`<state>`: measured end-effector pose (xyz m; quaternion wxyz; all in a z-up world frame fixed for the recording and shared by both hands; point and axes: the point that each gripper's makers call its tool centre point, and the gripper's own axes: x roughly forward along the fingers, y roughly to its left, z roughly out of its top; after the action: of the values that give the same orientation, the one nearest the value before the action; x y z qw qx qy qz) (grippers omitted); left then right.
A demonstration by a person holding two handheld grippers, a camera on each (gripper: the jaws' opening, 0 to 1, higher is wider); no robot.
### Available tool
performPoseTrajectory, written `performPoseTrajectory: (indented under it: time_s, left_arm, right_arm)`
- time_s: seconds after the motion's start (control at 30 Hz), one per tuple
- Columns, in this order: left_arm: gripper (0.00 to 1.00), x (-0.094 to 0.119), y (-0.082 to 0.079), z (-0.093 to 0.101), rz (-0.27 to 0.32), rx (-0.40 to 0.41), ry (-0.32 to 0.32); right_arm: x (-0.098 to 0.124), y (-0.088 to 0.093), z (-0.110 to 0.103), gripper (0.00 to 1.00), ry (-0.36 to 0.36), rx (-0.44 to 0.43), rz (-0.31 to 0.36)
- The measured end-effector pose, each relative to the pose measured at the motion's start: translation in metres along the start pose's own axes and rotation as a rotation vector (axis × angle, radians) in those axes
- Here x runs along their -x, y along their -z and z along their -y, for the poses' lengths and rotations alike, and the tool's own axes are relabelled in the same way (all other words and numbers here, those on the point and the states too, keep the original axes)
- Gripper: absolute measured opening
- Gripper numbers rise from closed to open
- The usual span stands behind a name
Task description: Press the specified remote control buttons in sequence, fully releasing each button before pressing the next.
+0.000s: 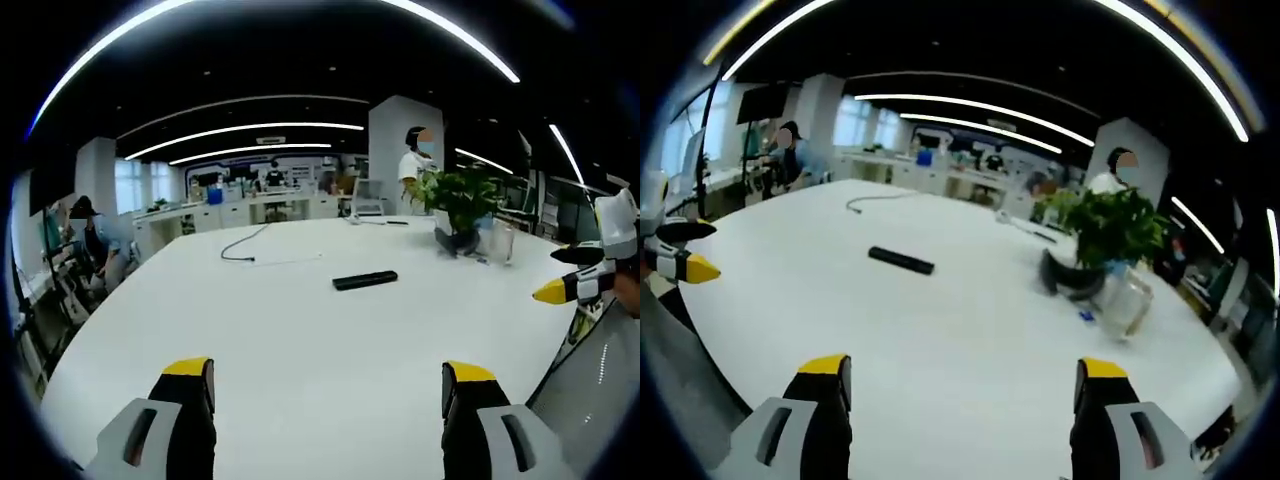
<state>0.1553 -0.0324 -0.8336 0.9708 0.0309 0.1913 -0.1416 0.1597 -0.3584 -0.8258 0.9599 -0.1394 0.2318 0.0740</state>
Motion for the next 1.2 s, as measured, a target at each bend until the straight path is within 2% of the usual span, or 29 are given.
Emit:
performPoseTrajectory:
  time_s: [1.2]
  left_arm:
    - [0.97,0.0,0.0016,0.0002,-0.011,0.002,0.006]
  right_arm:
    - [0.0002,0.0022,0.0016,0.87,0.01,0.001,-0.015]
